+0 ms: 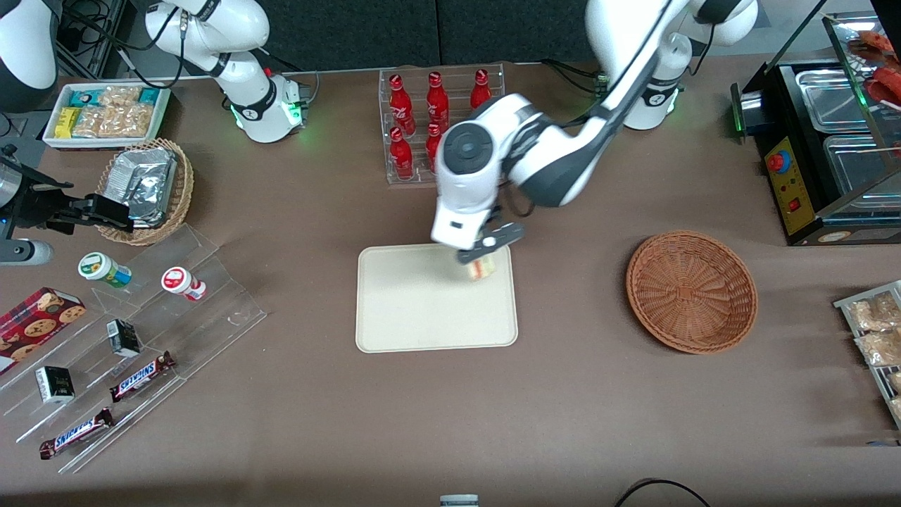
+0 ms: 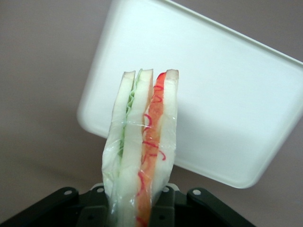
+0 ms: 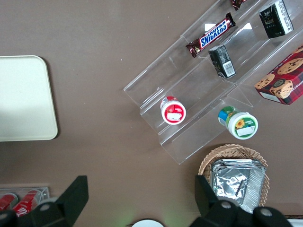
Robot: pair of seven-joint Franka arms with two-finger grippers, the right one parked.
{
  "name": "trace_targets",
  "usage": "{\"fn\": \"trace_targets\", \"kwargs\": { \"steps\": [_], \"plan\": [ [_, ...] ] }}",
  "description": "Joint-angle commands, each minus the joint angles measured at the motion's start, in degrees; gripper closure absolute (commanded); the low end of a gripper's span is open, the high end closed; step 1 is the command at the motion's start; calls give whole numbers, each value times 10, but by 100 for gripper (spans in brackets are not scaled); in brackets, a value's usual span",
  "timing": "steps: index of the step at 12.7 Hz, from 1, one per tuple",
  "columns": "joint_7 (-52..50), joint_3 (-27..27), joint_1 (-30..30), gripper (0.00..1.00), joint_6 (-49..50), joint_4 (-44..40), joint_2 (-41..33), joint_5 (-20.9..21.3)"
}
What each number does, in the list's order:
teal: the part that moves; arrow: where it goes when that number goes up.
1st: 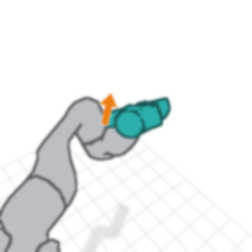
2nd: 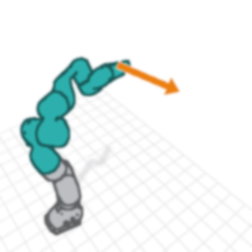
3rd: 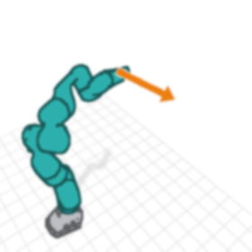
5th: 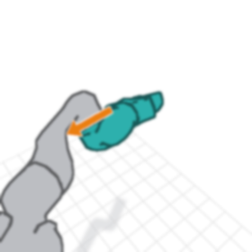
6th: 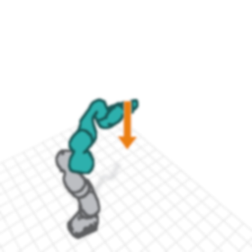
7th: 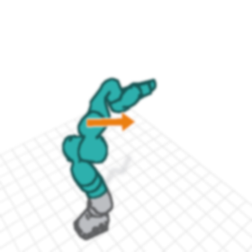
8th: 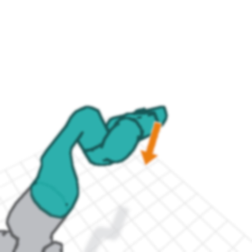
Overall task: Place sandwich from basket to tray
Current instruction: 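Lift the sandwich and carry it over the cream tray, then lower the sandwich onto the tray center and open the left gripper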
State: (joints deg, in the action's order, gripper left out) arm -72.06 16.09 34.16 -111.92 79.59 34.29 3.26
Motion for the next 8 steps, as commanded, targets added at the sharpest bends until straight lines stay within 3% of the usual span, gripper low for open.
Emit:
{"fn": "trace_targets", "kwargs": {
  "steps": [1,4,8],
  "plan": [
    [77,-6,17,100,-64,-47,55,4],
    [207,-7,15,100,-75,-51,92,4],
    [218,-10,17,100,-106,-55,142,8]
  ]
}}
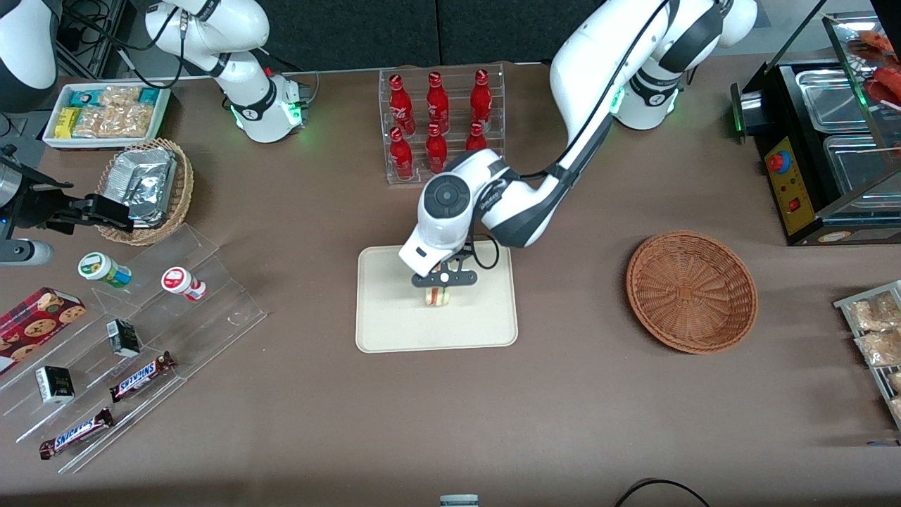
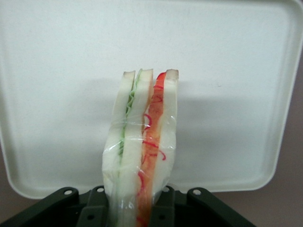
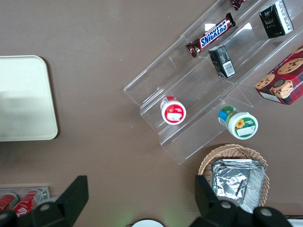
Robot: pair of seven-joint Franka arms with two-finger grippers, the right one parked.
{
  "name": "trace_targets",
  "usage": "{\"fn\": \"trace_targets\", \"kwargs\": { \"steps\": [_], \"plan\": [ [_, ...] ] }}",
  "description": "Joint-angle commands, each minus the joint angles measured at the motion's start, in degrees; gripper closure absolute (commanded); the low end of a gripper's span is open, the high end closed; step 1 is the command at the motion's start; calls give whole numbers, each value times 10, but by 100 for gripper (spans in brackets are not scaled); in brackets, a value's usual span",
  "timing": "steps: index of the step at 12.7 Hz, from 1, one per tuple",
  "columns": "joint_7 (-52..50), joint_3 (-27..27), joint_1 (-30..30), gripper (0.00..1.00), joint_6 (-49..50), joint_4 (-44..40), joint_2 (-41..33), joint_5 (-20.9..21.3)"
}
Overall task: Place sandwich from basket to tray
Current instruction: 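Lower the sandwich onto the tray center and open the left gripper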
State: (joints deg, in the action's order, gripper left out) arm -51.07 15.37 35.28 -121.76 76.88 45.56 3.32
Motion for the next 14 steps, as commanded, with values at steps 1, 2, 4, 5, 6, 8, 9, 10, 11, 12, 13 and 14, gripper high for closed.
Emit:
{"fn": "trace_targets", "kwargs": {
  "steps": [1,2,4,5,6,8,9,10,11,12,13,14],
  "plan": [
    [6,-4,6,100,-12,-28,38,10],
    [4,-4,6,100,-13,-28,40,22],
    [4,-5,5,100,-14,-31,48,30],
    [2,-5,5,100,-14,-33,51,30],
    [-4,-6,6,100,-14,-34,56,35],
    [-28,-5,11,97,-19,-33,66,63],
    [-40,-5,13,89,-37,-31,70,71],
    [-46,-5,13,68,-44,-27,70,72],
    [-48,-5,13,22,-44,-26,67,72],
    [-51,-5,13,0,-42,-26,62,72],
    [-61,-5,12,0,-38,-25,55,73],
    [-74,-5,8,0,-26,-23,41,71]
  ]
}}
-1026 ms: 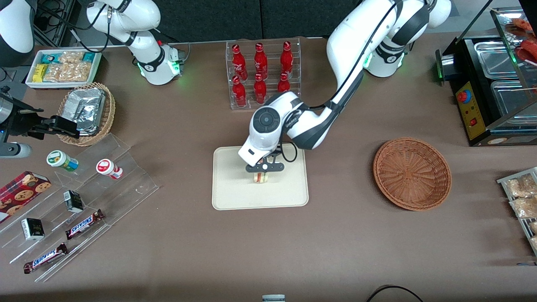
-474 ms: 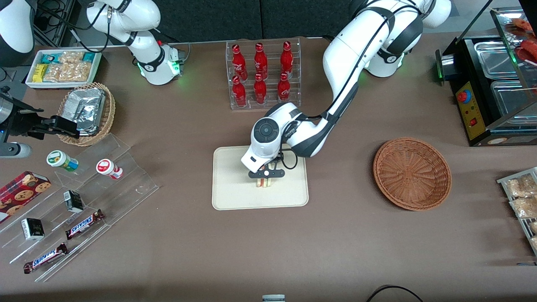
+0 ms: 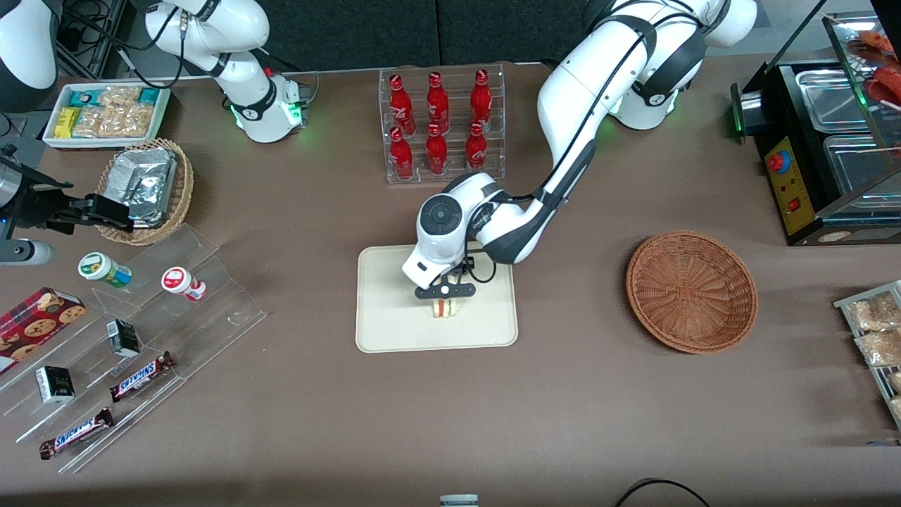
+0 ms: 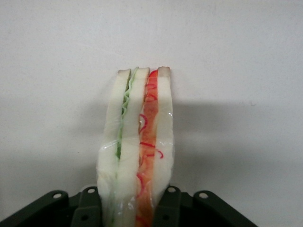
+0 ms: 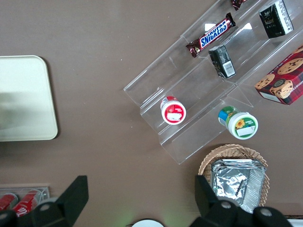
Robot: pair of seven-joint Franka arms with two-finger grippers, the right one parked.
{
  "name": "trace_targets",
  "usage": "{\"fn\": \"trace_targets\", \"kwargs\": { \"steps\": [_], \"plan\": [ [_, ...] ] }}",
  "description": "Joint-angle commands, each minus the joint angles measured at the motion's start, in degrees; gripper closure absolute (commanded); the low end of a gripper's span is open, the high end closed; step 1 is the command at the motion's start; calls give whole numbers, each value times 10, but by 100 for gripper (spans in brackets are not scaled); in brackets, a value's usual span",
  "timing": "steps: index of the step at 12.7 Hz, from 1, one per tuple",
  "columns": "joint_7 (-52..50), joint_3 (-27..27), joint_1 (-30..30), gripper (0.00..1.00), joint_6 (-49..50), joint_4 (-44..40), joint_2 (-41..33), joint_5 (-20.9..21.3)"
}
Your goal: Place sandwich from basket to tray
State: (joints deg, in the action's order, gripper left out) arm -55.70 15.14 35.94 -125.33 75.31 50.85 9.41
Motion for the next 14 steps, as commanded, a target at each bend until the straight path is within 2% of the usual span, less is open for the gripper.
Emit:
{"fn": "trace_targets", "kwargs": {
  "steps": [1,4,6,10,12,14],
  "plan": [
    [-36,-3,0,0,37,-8,-30,6],
    [-34,-1,-35,0,153,11,-104,-3],
    [-24,1,-82,0,173,85,-197,-48],
    [170,1,-204,0,189,290,-431,-119],
    [264,0,-268,0,242,320,-489,-124],
    [359,-2,-322,0,292,320,-507,-124]
  ]
}}
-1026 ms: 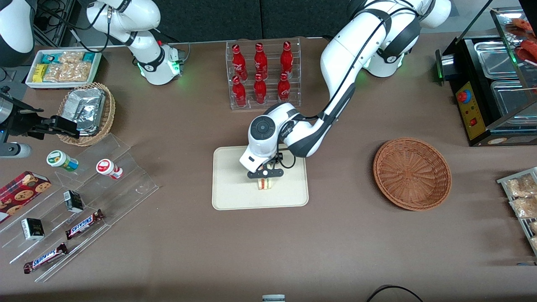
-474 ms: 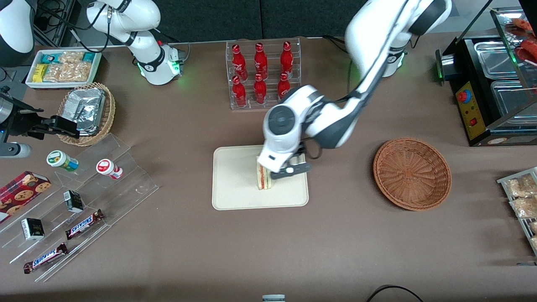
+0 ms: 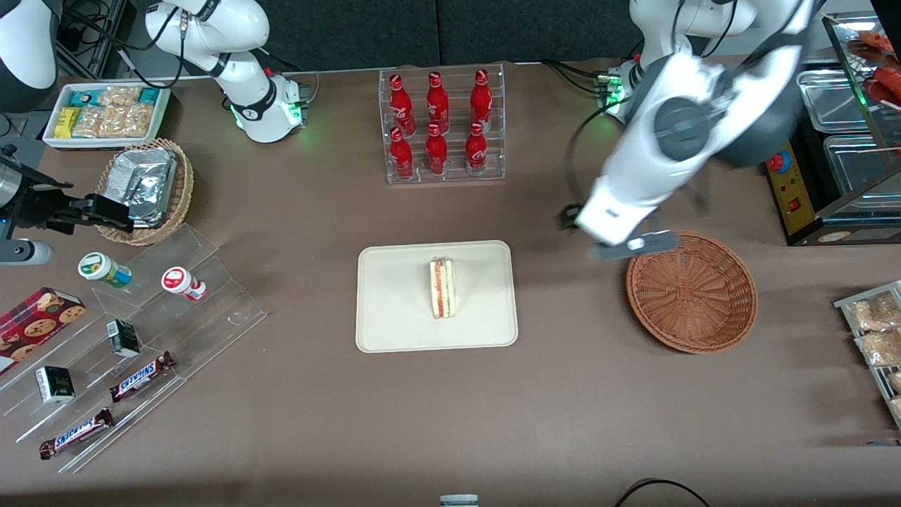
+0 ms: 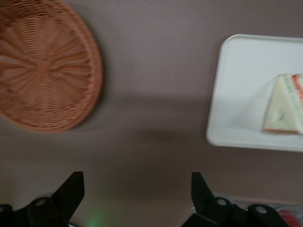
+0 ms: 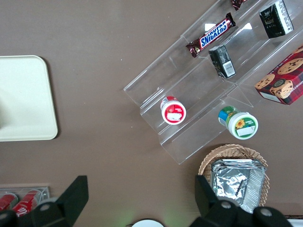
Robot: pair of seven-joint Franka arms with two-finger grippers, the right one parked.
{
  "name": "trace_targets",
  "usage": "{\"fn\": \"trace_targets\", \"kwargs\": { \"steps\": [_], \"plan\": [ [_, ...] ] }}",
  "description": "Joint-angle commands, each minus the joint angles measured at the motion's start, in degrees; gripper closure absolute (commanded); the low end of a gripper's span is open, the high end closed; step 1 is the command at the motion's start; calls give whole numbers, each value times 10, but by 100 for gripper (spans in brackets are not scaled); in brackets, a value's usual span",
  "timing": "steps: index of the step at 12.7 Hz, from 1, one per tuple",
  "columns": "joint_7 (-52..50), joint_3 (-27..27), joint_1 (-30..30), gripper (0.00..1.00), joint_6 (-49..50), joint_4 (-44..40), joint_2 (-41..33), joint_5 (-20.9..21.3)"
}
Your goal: Place sandwich from basket to tray
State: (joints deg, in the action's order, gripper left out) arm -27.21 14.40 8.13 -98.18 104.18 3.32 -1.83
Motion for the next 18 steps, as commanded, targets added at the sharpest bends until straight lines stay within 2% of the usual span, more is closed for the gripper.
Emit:
{"fn": "trace_targets", "kwargs": {
  "steps": [1,4,5,7,8,10,13,18],
  "plan": [
    [112,5,-70,0,36,31,-44,-12],
    [219,1,-139,0,70,32,-85,-4],
    [236,-28,-134,0,80,31,-98,-3],
    [239,-103,-76,0,93,29,-125,5],
    [239,-111,-71,0,102,24,-135,7],
    [232,-111,-71,0,128,-3,-151,8],
    [232,-112,-75,0,175,-70,-138,7],
    [234,-113,-75,0,176,-76,-130,14]
  ]
}}
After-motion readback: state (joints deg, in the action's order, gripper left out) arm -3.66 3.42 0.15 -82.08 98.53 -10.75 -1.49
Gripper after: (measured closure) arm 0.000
